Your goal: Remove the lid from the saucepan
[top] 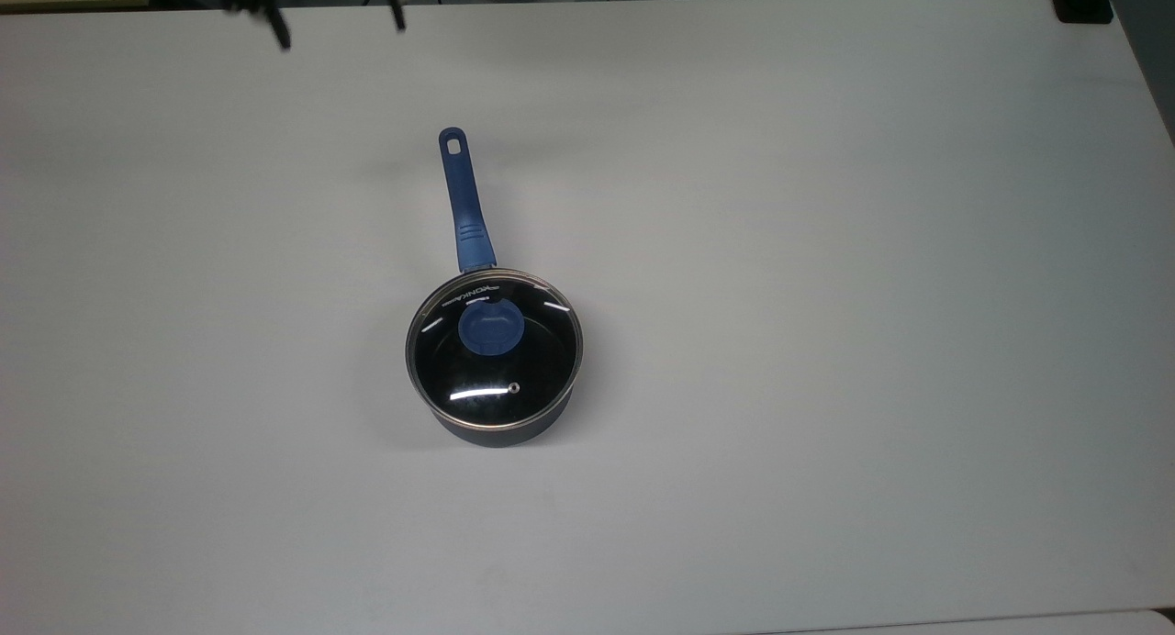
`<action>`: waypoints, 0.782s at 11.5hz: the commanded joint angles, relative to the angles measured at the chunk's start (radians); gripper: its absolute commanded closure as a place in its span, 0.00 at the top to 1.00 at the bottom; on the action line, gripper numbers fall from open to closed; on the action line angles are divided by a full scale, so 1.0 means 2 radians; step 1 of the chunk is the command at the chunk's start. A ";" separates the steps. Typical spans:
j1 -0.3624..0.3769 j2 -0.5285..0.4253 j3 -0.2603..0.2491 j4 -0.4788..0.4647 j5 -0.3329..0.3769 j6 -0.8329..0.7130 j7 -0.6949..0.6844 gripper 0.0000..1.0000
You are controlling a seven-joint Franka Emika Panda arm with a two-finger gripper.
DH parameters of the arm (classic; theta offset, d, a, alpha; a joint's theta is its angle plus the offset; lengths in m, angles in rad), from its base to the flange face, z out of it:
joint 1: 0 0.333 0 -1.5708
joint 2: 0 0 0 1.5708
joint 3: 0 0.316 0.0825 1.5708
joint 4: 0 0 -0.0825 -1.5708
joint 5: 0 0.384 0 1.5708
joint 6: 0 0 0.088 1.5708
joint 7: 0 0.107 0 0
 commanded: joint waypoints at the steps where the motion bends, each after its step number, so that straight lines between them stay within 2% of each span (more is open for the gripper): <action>1: 0.020 0.057 -0.001 0.012 -0.001 0.100 0.070 1.00; 4: 0.060 0.111 0.000 0.012 -0.006 0.193 0.206 1.00; 6: 0.077 0.146 0.000 0.013 -0.001 0.233 0.224 1.00; 9: 0.093 0.194 0.000 0.029 -0.008 0.290 0.298 1.00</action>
